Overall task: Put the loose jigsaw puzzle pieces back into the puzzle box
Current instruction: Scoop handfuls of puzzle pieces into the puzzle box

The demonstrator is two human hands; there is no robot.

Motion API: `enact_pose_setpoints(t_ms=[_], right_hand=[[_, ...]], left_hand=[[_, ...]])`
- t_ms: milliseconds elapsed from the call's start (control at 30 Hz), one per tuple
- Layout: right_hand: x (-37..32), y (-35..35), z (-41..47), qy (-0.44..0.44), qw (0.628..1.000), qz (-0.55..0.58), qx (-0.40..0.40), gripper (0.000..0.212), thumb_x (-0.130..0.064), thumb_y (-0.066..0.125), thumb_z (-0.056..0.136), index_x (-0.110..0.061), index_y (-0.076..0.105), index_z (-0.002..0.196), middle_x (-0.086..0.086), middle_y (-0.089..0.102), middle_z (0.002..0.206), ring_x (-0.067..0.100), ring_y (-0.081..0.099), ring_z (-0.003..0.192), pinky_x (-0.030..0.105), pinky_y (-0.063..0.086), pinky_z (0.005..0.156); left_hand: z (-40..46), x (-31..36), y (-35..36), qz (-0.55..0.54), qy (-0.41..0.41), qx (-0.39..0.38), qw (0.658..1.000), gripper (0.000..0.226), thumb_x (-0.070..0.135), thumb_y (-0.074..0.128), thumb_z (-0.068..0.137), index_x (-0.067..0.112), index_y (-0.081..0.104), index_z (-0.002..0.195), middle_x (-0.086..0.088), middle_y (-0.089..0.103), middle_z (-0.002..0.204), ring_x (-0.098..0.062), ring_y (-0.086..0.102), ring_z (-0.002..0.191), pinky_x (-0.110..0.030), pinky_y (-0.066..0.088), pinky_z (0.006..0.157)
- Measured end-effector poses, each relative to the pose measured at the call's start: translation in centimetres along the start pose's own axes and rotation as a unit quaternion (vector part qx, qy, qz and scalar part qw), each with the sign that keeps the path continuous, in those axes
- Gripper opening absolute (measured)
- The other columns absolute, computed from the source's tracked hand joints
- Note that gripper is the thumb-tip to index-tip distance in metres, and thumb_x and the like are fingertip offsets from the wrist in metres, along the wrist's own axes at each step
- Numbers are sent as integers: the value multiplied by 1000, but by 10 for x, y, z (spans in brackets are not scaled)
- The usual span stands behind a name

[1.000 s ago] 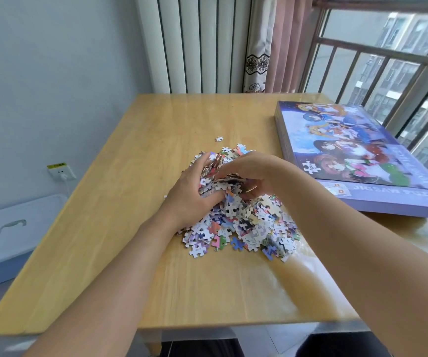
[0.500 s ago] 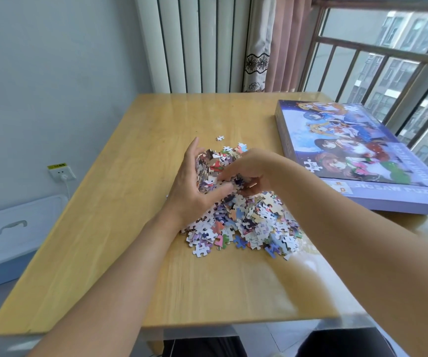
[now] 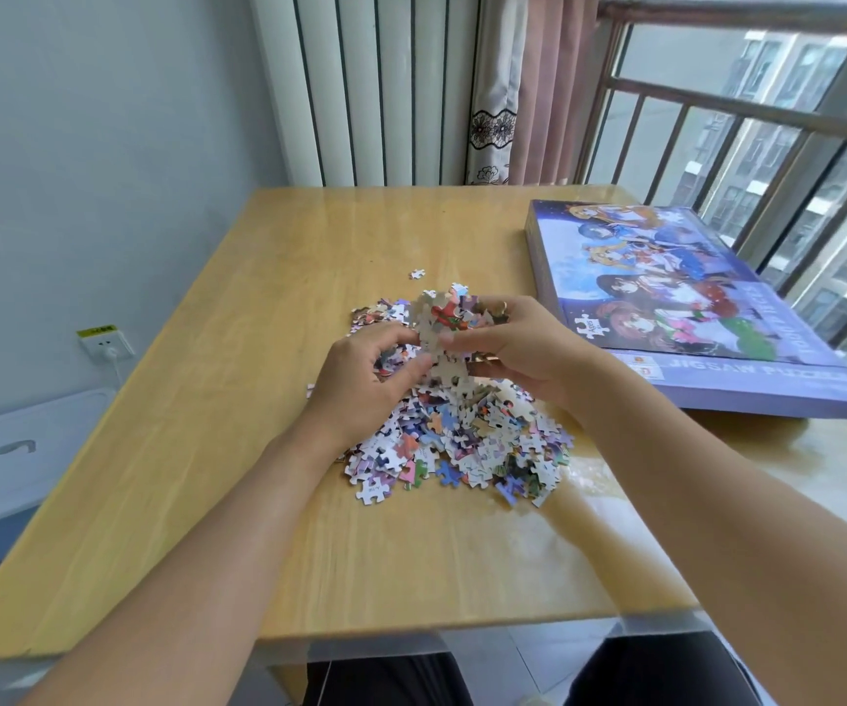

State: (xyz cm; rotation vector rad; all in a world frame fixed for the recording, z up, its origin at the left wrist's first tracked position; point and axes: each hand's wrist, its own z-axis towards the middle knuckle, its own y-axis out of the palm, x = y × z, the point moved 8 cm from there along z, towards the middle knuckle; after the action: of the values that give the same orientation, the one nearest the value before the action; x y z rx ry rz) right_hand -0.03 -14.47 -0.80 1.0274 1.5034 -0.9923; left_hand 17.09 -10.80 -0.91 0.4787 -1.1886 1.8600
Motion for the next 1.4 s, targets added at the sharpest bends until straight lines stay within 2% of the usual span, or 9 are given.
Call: enact_pose_setpoints(t_ms=[200, 333, 433, 633, 867, 1067, 1167, 1267, 1400], right_hand=[[9, 16, 1, 42, 997, -59, -30, 68, -8, 86, 77, 3, 55, 136, 25, 68, 119, 35, 70, 107, 52, 52, 101], [-1, 17, 2, 12, 993, -113, -11, 34, -12, 85, 79, -3, 73, 109, 22, 74, 105, 31, 73, 92, 43, 61, 84], [-4, 5, 1, 2, 997, -73, 40, 23, -10, 84, 80, -7, 76, 101, 14, 76, 91, 21, 73, 78, 31, 59, 65], [4, -10, -7, 71, 990, 118, 31, 10, -6, 84, 77, -7, 77, 84, 11, 72, 87, 27, 71, 80, 37, 61, 69], [8, -11, -16, 120, 976, 174, 52, 14, 4, 77, 82, 6, 71, 94, 19, 63, 116, 26, 67, 100, 29, 62, 74], [11, -3, -28, 145, 956, 251, 49, 5, 1, 70, 90, 1, 67, 94, 17, 60, 107, 21, 62, 91, 25, 61, 69], [11, -7, -33, 131, 960, 239, 69, 7, 0, 63, 95, 2, 68, 90, 14, 65, 99, 17, 63, 80, 25, 57, 77], [7, -14, -36, 113, 957, 245, 105, 13, 2, 67, 92, 10, 67, 102, 17, 66, 99, 19, 67, 75, 26, 60, 67], [-5, -21, -40, 94, 945, 284, 132, 24, 3, 68, 90, 11, 63, 112, 21, 63, 106, 22, 64, 85, 27, 60, 72]], left_hand=[[1, 9, -2, -1, 23, 7, 1000, 17, 26, 75, 89, 24, 74, 105, 16, 72, 103, 2, 65, 99, -12, 47, 85], [1, 10, -6, 17, 24, 23, 999, 23, 24, 75, 88, 21, 74, 111, 12, 72, 105, -6, 66, 99, -23, 52, 86], [0, 6, -11, 17, 7, 42, 999, 31, 30, 73, 90, 22, 70, 120, 15, 69, 111, 4, 61, 107, -7, 44, 91], [0, 2, -15, 14, -10, 68, 998, 20, 31, 68, 93, 21, 71, 110, 14, 70, 108, 10, 59, 106, 0, 38, 86], [-7, 9, -15, 3, 9, 67, 998, 17, 27, 72, 90, 21, 72, 105, 12, 70, 107, 3, 62, 102, -16, 49, 86], [-15, 21, -15, -6, 22, 81, 996, 13, 17, 76, 87, 16, 73, 100, 3, 70, 101, -16, 65, 95, -38, 53, 80], [-12, 39, -14, 17, 55, 73, 996, 12, 15, 76, 86, 17, 72, 97, 6, 70, 99, -11, 65, 94, -33, 52, 80], [-5, 51, -10, 13, 64, 53, 996, 13, 19, 75, 87, 19, 72, 99, 10, 69, 102, -4, 63, 100, -26, 52, 85], [4, 52, 4, -9, 19, 15, 1000, 19, 29, 75, 87, 26, 71, 105, 17, 68, 107, 2, 61, 105, -21, 49, 88]])
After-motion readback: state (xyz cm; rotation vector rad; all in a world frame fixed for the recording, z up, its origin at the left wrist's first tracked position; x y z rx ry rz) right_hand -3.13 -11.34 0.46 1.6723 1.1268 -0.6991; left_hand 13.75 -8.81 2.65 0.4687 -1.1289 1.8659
